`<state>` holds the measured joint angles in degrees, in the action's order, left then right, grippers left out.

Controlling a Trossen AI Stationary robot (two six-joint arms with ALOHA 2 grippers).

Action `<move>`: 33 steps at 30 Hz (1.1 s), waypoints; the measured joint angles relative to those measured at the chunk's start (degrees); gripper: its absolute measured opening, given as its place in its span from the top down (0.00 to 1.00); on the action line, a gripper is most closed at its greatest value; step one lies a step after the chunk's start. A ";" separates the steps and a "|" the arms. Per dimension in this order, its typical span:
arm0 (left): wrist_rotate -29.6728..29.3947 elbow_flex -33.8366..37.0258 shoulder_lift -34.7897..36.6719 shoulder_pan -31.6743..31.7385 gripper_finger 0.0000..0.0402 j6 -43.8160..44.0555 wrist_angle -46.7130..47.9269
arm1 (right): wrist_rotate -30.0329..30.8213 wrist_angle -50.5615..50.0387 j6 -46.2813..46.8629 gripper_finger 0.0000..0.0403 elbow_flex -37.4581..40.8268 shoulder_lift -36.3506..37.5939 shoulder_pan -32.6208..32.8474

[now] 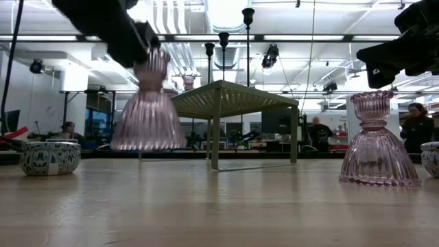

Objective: Pick & Place candle stick holders
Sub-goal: Put the left pink glass candle holder on the shelf aligned with the black candle holder

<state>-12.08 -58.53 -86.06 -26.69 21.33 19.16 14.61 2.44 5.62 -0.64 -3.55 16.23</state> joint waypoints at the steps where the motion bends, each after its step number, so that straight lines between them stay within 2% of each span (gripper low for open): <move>1: 0.00 -0.02 0.79 0.11 0.52 -0.27 0.00 | 0.00 0.01 0.14 0.98 0.00 0.00 -0.01; 8: -0.79 -0.05 7.44 1.21 0.52 -0.45 0.11 | 0.00 0.01 0.19 0.98 0.00 0.00 -0.01; 14: -8.40 -0.06 12.18 4.02 0.52 -2.32 -0.20 | 0.00 0.00 -0.01 0.98 0.00 0.02 0.00; 21: -17.74 -0.06 16.66 10.29 0.52 1.34 -2.18 | 0.00 0.00 -0.03 0.98 0.00 0.02 -0.01; 33: -17.46 -0.08 17.79 23.66 0.52 -1.95 -5.18 | 0.00 0.01 0.00 0.98 0.00 0.00 0.00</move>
<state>-29.54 -58.61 -68.27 -3.03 19.37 13.98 14.61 2.45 5.62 -0.64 -3.55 16.23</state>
